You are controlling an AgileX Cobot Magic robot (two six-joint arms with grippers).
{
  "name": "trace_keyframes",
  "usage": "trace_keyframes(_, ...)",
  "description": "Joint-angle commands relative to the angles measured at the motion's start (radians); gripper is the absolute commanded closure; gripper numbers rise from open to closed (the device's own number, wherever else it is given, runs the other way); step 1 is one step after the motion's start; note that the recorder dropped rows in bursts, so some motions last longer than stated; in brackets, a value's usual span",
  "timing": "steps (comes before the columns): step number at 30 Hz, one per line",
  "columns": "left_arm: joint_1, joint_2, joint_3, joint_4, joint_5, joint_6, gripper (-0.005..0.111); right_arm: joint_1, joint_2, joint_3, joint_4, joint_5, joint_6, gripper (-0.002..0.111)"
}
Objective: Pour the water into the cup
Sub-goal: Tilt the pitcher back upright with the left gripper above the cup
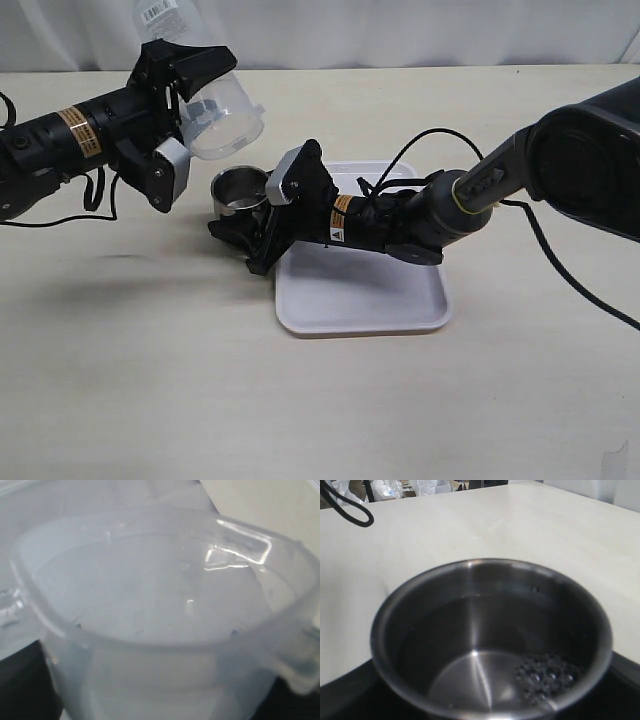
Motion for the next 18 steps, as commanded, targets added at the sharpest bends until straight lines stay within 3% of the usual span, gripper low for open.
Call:
trace_keyframes(1,-0.001,-0.008,-0.006,-0.006,-0.010,-0.007,0.107,0.000,-0.003,0.006,-0.007,0.035,-0.002,0.104)
trace_keyframes(18,-0.001,-0.008,-0.006,-0.006,0.006,-0.066,0.107,0.000,-0.003,0.006,-0.007,0.035,-0.002,0.104)
